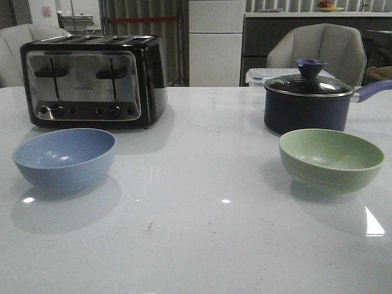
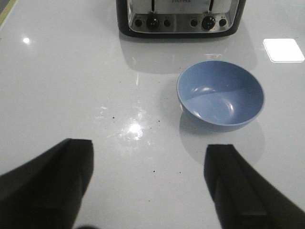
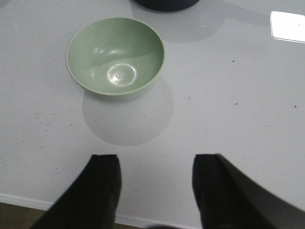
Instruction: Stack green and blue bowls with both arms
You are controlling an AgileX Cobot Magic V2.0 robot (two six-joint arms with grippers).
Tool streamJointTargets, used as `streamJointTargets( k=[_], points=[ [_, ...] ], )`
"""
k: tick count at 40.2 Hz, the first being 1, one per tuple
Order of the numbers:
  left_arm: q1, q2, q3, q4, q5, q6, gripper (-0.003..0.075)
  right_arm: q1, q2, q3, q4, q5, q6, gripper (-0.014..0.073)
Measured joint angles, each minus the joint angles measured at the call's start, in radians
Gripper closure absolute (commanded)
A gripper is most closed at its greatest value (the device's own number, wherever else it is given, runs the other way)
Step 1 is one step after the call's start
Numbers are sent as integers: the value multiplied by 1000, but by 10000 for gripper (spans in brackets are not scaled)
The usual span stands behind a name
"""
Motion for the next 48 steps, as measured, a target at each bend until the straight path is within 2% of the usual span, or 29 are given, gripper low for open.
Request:
streamJointTargets(
  k=[5,12,28,41,44,48],
  points=[
    [0,0,0,0,0,0,104,0,43,-9,0,-2,22,76],
    [0,0,0,0,0,0,104,0,198,-86,0,2,82,76],
    [0,0,0,0,0,0,104,-27,755,-387,55,56,102,76],
    [0,0,0,0,0,0,104,-47,1098,-613,58,39,100,78],
    [0,0,0,0,0,0,104,-47,1158,-654,57,39,100,100],
    [0,0,0,0,0,0,104,-47,1216,-691,57,37,96,188]
  ],
)
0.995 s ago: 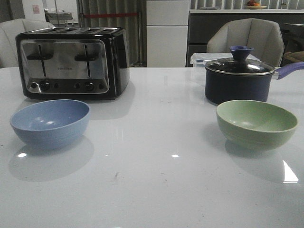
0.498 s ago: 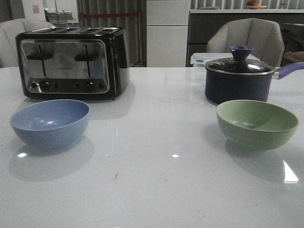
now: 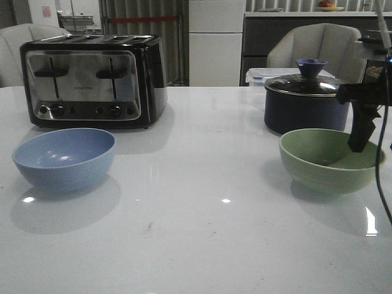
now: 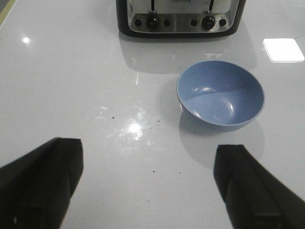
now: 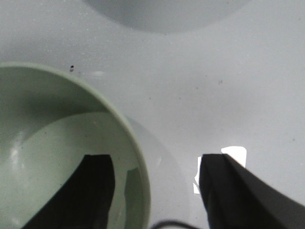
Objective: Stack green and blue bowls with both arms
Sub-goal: 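Lower the right gripper onto the rim of the pale green bowl and grasp it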
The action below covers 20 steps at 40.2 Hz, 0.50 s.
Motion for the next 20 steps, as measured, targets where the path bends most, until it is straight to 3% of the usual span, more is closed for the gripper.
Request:
streamJointTargets(
  k=[10,20],
  points=[
    [0,0,0,0,0,0,104,0,56,-40,2,2,-2,419],
    [0,0,0,0,0,0,104,0,54,-45,10,16,-19,531]
  ],
)
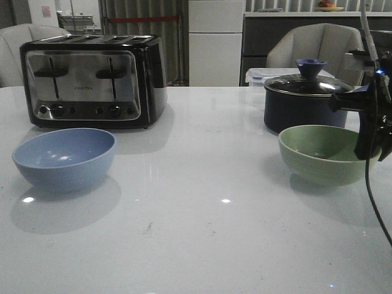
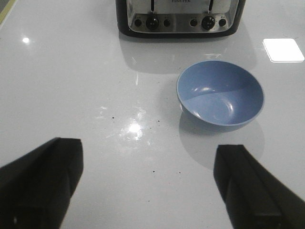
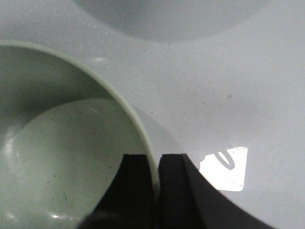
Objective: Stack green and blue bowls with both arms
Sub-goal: 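Lower the right gripper onto the rim of the pale green bowl and grasp it, then slide the green bowl with the right gripper toward the table center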
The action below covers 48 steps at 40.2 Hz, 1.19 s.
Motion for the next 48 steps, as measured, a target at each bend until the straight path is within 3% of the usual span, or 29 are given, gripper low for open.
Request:
streamJointTargets(
  k=[9,19,28,37,40,48],
  points=[
    [0,0,0,0,0,0,104,61,-65,-22,0,42,-67,531],
    [0,0,0,0,0,0,104,262,-153,-44,8,44,-115,531],
    [0,0,0,0,0,0,104,420,-117,-44,34,42,-119,531],
    [0,0,0,0,0,0,104,456,-29,-44,59,28,-119,524],
    [0,0,0,0,0,0,104,456,-7,-44,71,20,-119,476],
    [0,0,0,0,0,0,104,456,6,-44,82,6,-119,181]
  ],
)
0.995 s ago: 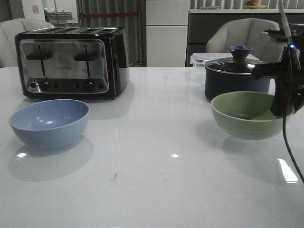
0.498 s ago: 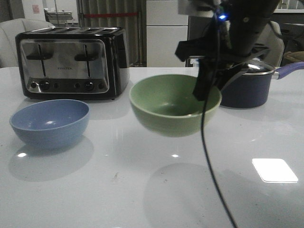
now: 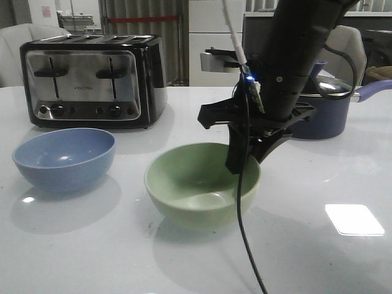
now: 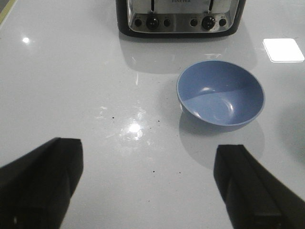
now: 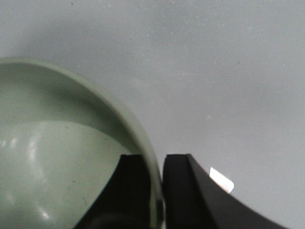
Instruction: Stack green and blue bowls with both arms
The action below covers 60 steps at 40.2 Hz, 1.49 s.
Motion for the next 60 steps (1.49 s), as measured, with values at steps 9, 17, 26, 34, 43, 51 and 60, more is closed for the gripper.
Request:
streamJointTargets(
  k=[9,17,26,34,43,51,60],
  points=[
    [0,0,0,0,0,0,104,0,0,0,0,-41,0,157],
    [0,0,0,0,0,0,104,12,-89,0,-4,-65,-32,162],
    [0,0,0,0,0,0,104,94,-359,112,-4,-120,-120,162],
    [-10,28,0,0,-47,10,104,135,-617,270,-4,-122,-136,162],
    [-88,187,0,0,-74,22,104,135,-866,440,-4,-108,-140,162],
    [-148,400,-80,-2,-64,22,104,135,-1010,537,-4,-21,-140,162],
    [-167,666,-246,-4,-51,22,104,135,-1099,592,-4,64,-140,162]
  ],
)
